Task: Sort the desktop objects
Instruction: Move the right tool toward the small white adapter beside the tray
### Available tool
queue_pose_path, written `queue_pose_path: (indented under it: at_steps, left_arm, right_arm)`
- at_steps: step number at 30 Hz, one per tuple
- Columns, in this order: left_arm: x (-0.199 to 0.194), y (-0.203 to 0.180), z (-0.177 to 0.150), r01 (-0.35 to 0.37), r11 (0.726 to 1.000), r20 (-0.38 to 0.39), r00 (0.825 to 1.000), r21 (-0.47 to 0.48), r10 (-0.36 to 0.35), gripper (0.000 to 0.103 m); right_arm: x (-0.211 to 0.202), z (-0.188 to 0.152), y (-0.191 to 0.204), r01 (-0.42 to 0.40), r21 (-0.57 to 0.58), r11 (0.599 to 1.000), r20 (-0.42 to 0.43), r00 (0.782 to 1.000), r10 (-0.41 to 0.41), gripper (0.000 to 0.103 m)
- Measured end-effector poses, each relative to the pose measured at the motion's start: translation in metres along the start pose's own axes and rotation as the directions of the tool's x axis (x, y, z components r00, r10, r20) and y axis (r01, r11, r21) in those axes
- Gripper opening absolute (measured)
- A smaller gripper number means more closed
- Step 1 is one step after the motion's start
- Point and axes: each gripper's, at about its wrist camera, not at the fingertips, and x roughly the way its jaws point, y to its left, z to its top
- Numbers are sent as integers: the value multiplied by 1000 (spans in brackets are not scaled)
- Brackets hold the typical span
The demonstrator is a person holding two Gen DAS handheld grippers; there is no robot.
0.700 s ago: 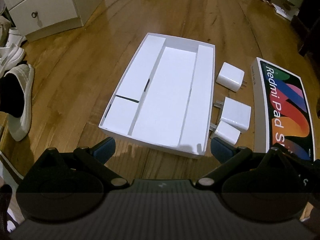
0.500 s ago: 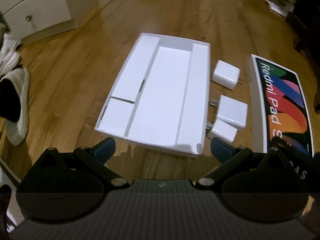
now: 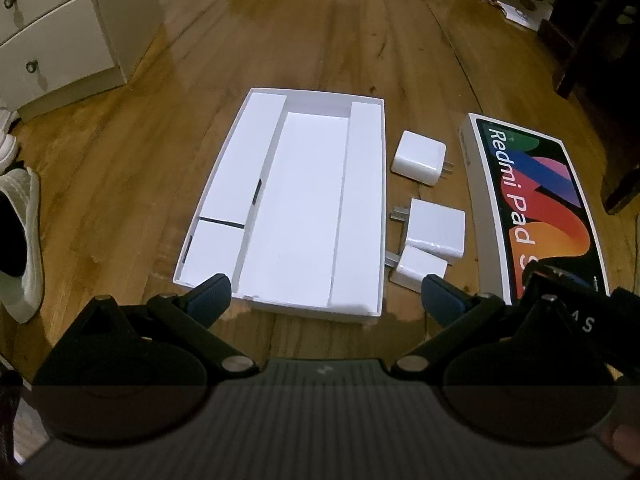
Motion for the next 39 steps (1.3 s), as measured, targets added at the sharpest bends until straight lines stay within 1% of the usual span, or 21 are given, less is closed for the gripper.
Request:
queue_pose_path:
  at_steps: [2,10,17,20,22,23,26,32,36,38,39]
  left_arm:
    - [1,-1,0,5,1000,1,1000,7,-5,103]
    - [0,-2,2,61,998,19,998,9,-61,103]
    - [3,-2,3,56,998,14,998,22,-56,103]
    - [1,1,1,64,998,22,998,7,-65,103]
    - [0,3,2,71,997,28,997,-5,-71,103]
    - [0,4,2,75,997,31,997,-11,-74,103]
    - [-1,3,2,76,997,34,997,-3,-76,103]
    - [7,6,1,77,997,11,997,10,-78,103]
    - [15,15,3,39,999,-9,999,-17,-39,103]
    - [19,22,4,21,999,-21,1000,-44,-22,103]
    - [20,26,4,25,998,-26,999,-63,-27,103]
  right_arm:
    - [2,0,-1,-4,11,1000,-15,1000,4,102]
    - [0,-1,-1,-1,14,1000,5,1000,1,101]
    - [-1,1,1,15,6,1000,4,1000,-15,101]
    - [-4,2,-7,32,30,999,32,999,-33,101]
    - [-5,5,-15,55,67,996,51,997,-59,101]
    - [-5,7,-19,54,87,995,51,997,-59,101]
    - [-3,8,-26,22,118,993,45,999,-28,101]
    - [1,5,-17,-46,78,996,33,999,44,100]
    - [3,3,-12,-90,51,995,21,996,89,100]
    - [5,3,-8,-117,45,992,2,993,117,94]
    - [5,2,-5,-134,39,990,-1,991,135,93]
